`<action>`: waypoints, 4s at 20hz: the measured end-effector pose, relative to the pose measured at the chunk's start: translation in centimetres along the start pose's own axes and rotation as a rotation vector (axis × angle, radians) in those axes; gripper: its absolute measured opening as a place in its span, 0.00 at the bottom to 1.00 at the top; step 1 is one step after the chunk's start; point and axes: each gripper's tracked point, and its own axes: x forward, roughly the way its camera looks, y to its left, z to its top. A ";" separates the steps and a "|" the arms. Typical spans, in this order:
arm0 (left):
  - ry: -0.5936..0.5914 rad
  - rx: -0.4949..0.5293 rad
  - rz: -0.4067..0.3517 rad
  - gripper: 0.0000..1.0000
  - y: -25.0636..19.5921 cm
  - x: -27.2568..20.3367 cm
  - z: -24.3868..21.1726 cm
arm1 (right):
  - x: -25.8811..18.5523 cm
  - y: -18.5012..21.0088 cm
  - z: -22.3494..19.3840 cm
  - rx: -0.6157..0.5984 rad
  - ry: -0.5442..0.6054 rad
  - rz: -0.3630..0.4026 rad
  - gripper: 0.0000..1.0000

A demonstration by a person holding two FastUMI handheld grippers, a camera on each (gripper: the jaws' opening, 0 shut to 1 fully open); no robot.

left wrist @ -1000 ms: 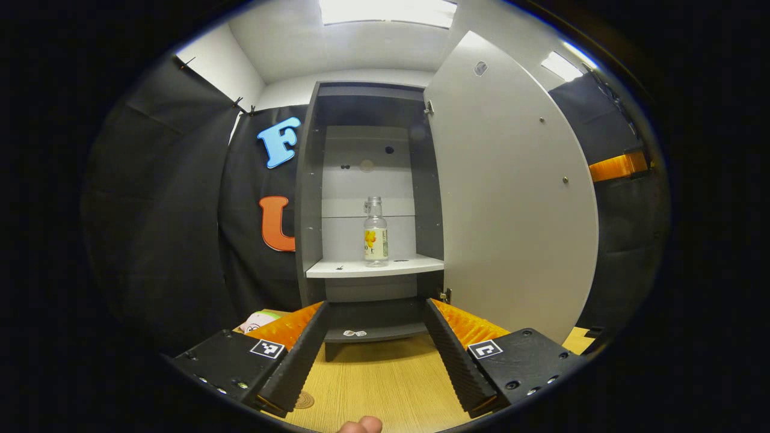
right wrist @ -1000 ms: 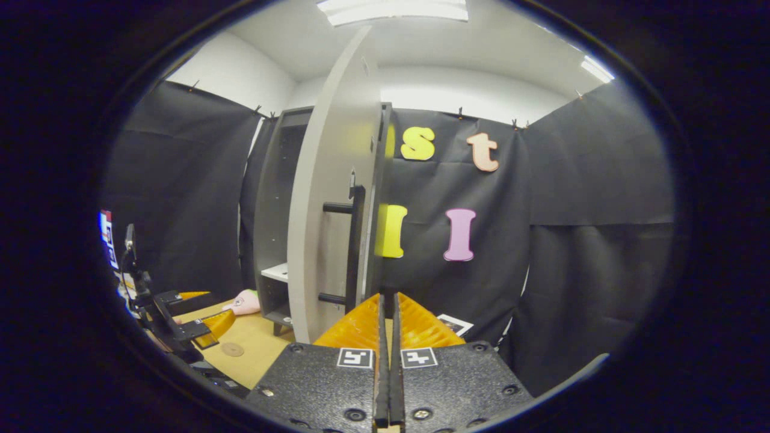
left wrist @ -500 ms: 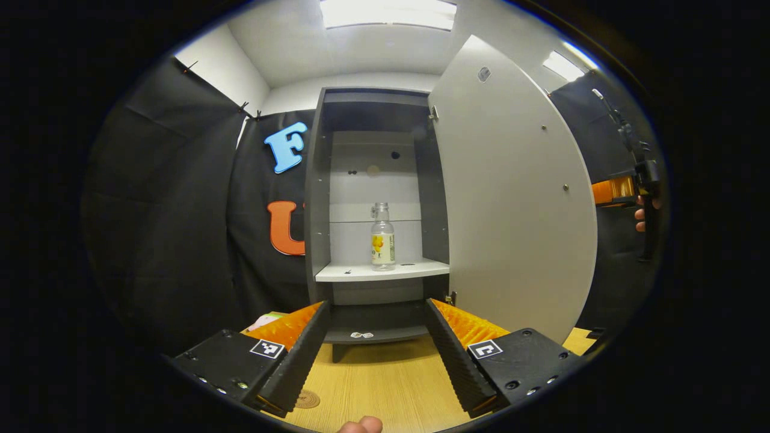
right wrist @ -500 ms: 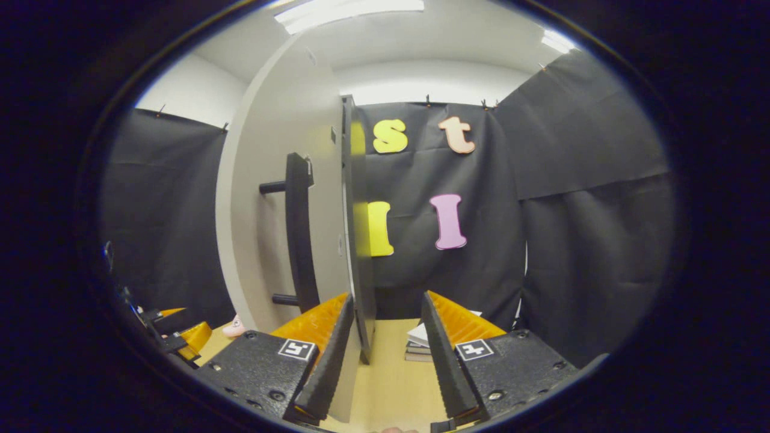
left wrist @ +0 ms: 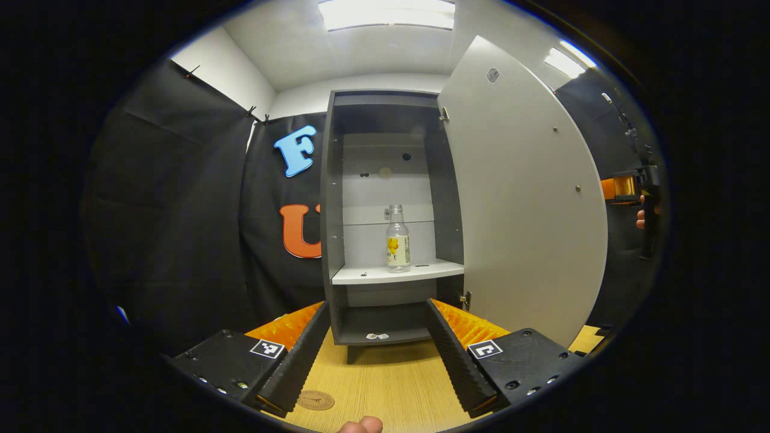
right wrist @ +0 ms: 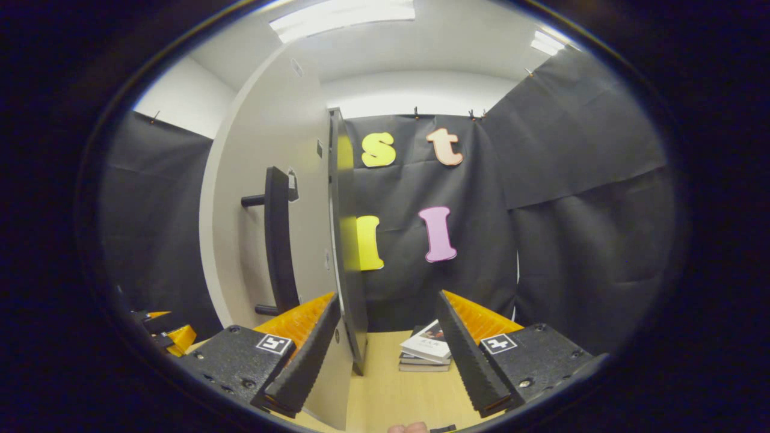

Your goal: Open the cabinet door with the right hand, grasp the bottle in the cabinet with the left hand and place it on the coaster, then close the cabinet door with the right hand.

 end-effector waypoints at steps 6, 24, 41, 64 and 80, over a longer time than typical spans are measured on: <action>-0.006 0.000 -0.005 0.95 0.0 0.4 0.4 | 0.2 0.3 -0.3 0.028 -0.008 0.012 0.99; -0.094 -0.060 -0.118 0.96 -3.0 28.0 10.0 | 0.1 0.1 0.1 -0.016 0.006 -0.027 0.99; -0.008 -0.040 -0.102 0.78 -3.1 38.7 7.6 | 2.2 -1.1 -1.7 0.031 0.016 -0.046 0.97; -0.065 0.034 0.249 0.43 9.3 13.6 -1.6 | 2.8 -3.9 0.8 0.058 -0.074 -0.066 0.99; 0.081 0.082 0.494 0.44 15.0 5.5 -19.6 | 1.3 -2.4 3.2 -0.033 -0.079 -0.154 0.98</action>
